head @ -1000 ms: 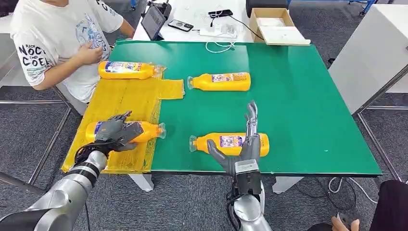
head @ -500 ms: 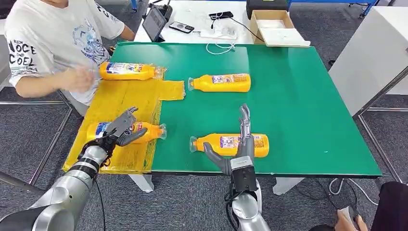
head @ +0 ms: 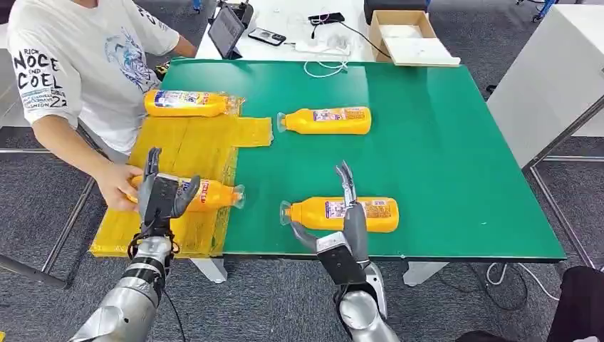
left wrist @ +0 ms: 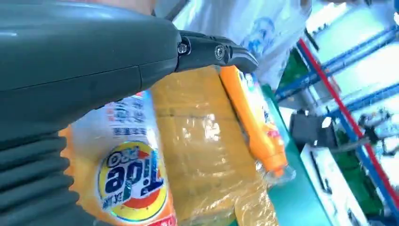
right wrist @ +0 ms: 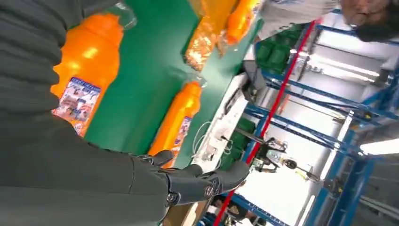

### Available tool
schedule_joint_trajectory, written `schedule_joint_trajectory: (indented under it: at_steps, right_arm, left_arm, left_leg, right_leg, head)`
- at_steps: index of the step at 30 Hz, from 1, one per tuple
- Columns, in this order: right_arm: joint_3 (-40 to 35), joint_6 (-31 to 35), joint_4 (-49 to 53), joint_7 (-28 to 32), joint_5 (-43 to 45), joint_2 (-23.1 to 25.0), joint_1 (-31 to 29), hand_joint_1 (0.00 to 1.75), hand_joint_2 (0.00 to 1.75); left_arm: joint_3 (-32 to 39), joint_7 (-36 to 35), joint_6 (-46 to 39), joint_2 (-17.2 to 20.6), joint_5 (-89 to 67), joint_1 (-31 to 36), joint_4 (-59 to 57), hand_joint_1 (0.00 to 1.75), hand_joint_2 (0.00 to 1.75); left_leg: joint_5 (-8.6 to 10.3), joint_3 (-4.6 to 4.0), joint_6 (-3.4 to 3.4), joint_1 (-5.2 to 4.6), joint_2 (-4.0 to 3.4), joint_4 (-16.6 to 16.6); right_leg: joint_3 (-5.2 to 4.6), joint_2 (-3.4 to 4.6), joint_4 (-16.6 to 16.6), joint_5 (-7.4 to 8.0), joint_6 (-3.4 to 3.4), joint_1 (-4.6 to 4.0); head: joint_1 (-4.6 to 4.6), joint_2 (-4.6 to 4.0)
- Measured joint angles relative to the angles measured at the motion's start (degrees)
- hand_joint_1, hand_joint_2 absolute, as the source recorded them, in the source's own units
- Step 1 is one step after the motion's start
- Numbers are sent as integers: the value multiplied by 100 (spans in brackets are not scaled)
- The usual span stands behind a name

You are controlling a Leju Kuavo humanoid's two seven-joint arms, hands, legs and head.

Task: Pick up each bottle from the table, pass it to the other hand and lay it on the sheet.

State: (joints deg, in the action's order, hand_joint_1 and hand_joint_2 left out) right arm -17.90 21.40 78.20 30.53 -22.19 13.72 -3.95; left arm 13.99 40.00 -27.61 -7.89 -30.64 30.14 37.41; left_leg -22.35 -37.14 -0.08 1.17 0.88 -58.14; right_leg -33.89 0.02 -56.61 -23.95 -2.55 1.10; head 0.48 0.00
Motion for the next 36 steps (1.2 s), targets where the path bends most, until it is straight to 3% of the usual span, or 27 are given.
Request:
schedule_joint_trajectory:
  at_steps: [5,9,14,24,36]
  right_arm:
    - [-68,-421,-223,-1108,-1381,-528,-239,0,175]
    - [11,-813,-365,-1584,-1916,-1102,-473,0,175]
    - [92,-916,-422,-1665,-2003,-1419,-599,0,175]
    - [96,-957,-448,-1782,-2104,-1565,-627,0,175]
    - [205,-2020,-1373,-2137,-1960,-1856,-1126,0,175]
  left_arm:
    - [-574,20,-417,-142,928,-655,1368,0,175]
    - [-1016,26,-491,-238,1086,-1235,2378,0,175]
    - [-1265,26,-520,-288,1134,-1542,2974,0,175]
    - [-1398,26,-533,-302,1142,-1666,3321,0,175]
    - [-1792,26,-223,-413,941,-1761,3258,0,175]
  left_leg:
    - [-3,-19,0,-1,3,0]
    - [-4,-35,2,-13,3,-2]
    - [-5,-36,3,-12,0,-2]
    - [-5,-38,2,-4,0,-2]
    - [-5,-38,2,-12,0,-3]
  right_leg:
    - [-16,5,0,-5,-7,2]
    - [-30,5,2,-5,-7,11]
    - [-32,6,2,-4,-8,10]
    - [-34,6,1,-5,-7,4]
    - [-36,6,2,-1,-11,9]
  head:
    - [0,0]
    - [0,0]
    - [-2,0]
    - [-2,0]
    - [-4,0]
